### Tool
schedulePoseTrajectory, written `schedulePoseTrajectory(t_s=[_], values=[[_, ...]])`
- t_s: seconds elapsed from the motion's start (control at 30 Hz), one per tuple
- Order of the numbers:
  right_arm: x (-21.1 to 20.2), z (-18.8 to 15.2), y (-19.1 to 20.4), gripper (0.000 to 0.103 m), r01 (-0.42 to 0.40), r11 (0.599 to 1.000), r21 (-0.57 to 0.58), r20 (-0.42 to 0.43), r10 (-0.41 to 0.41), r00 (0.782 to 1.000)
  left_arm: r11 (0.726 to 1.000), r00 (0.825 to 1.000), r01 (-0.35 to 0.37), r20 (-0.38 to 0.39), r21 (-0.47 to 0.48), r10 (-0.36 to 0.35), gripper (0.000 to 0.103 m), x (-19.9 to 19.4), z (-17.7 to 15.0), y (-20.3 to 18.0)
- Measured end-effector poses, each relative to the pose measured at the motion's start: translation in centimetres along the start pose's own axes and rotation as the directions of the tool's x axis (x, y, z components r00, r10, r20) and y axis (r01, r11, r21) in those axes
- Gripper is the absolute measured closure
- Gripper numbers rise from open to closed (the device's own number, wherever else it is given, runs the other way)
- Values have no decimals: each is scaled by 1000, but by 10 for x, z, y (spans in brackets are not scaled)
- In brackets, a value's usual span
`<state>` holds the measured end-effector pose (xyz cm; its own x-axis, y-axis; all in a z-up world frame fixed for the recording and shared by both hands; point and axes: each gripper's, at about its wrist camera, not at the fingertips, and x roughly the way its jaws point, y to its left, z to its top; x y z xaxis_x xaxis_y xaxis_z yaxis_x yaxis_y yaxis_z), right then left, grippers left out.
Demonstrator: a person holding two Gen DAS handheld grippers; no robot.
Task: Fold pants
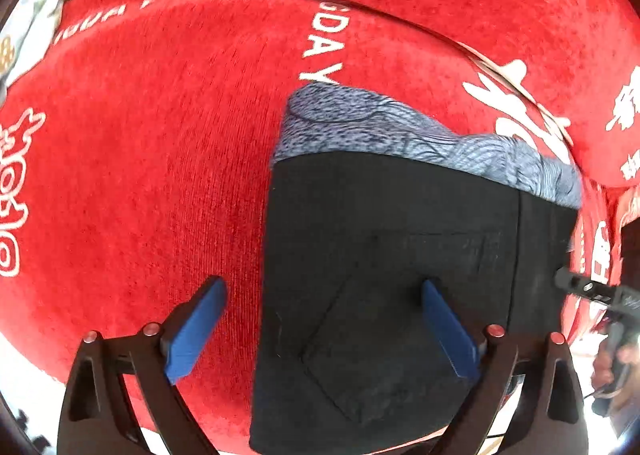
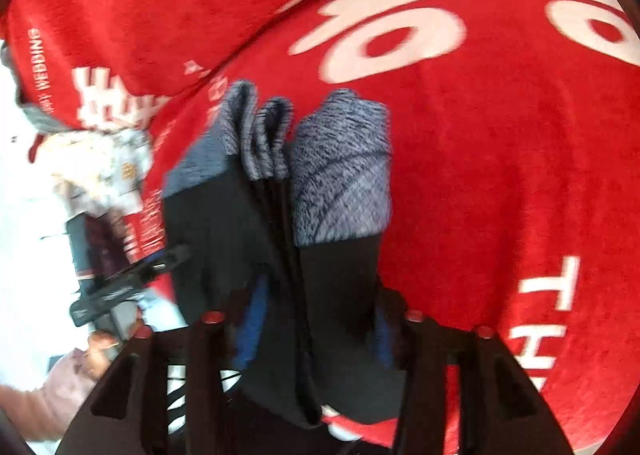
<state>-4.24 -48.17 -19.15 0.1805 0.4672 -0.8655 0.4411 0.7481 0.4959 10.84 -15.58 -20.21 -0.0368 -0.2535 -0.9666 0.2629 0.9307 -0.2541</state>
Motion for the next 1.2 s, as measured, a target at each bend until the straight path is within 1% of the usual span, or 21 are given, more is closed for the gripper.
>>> schedulePoseTrajectory(t_s=[0.03, 0.07, 0.13, 0.17, 0.2, 0.23, 0.27, 0.33, 0.4, 0.5, 0.57, 0.73, 0.8, 0.87, 0.93, 1.0, 1.03, 1.07, 1.13, 1.17, 1.2], values=[[0, -1, -4, 32, 33, 999, 21, -4, -33, 999, 1000, 1000, -12, -1, -3, 12, 4, -2, 1, -1], [-4, -2, -7, 31, 42, 998, 44, 2, -42, 999, 1000, 1000, -30, 3, 1, 30, 4, -7, 0, -4], [-16, -4, -7, 33, 96, 994, 55, 22, -97, 995, 995, 994, -96, 52, 21, 95, 4, -25, 0, -9], [-24, -6, -5, 48, 127, 991, 48, 39, -129, 991, 994, 993, -103, 68, 24, 101, 4, -31, 2, -10], [-35, -8, -1, 57, 119, 992, 39, 68, -122, 990, 992, 988, -122, 99, 33, 118, 4, -43, 1, -13], [-44, -10, 1, 73, 96, 995, 32, 82, -98, 992, 988, 983, -146, 117, 48, 139, 4, -48, 1, -15], [-50, -13, 6, 81, 74, 997, 17, 91, -75, 993, 985, 981, -159, 126, 61, 150, 4, -57, -4, -15], [-56, -18, 26, 82, 50, 997, -58, 88, -45, 995, 978, 977, -185, 130, 99, 171, 4, -57, -9, -22], [-48, -22, 48, 82, 54, 991, -122, 67, -46, 997, 970, 973, -214, 113, 117, 201, 4, -48, -12, -28], [-13, -22, 72, 82, 99, 977, -189, 32, -95, 995, 959, 967, -253, 78, 129, 245, 4, -24, -17, -35], [7, -22, 73, 82, 143, 969, -200, 23, -141, 990, 962, 968, -245, 79, 120, 236, 4, -20, -20, -36], [18, 2, 84, 89, 211, 951, -224, 93, -195, 976, 953, 964, -260, 89, 155, 249, 4, -25, -21, -41], [11, 5, 83, 89, 216, 954, -207, 96, -200, 975, 947, 960, -276, 91, 162, 264, 4, -30, -22, -42], [-7, 8, 91, 84, 244, 944, -221, 174, -208, 962, 955, 963, -264, 99, 137, 252, 4, -40, -20, -40], [-18, 15, 103, 84, 244, 936, -253, 228, -187, 956, 959, 962, -260, 111, 113, 248, 1, -44, -14, -38], [-17, 27, 108, 81, 229, 940, -253, 230, -171, 958, 959, 960, -265, 121, 103, 252, 1, -46, -10, -36], [-13, 32, 109, 72, 226, 942, -249, 222, -171, 960, 961, 961, -258, 126, 98, 246, 1, -48, -9, -37], [-4, 39, 110, 59, 227, 943, -244, 207, -178, 962, 963, 963, -251, 130, 97, 238, 1, -50, -9, -38], [21, 49, 103, 56, 293, 925, -243, 169, -257, 951, 962, 961, -250, 148, 111, 233, 1, -56, -14, -42], [29, 50, 99, 51, 382, 892, -241, 172, -348, 922, 960, 960, -254, 152, 116, 235, 1, -59, -16, -43], [28, 52, 94, 46, 376, 899, -227, 165, -345, 924, 959, 959, -256, 158, 122, 236, 1, -62, -20, -45]])
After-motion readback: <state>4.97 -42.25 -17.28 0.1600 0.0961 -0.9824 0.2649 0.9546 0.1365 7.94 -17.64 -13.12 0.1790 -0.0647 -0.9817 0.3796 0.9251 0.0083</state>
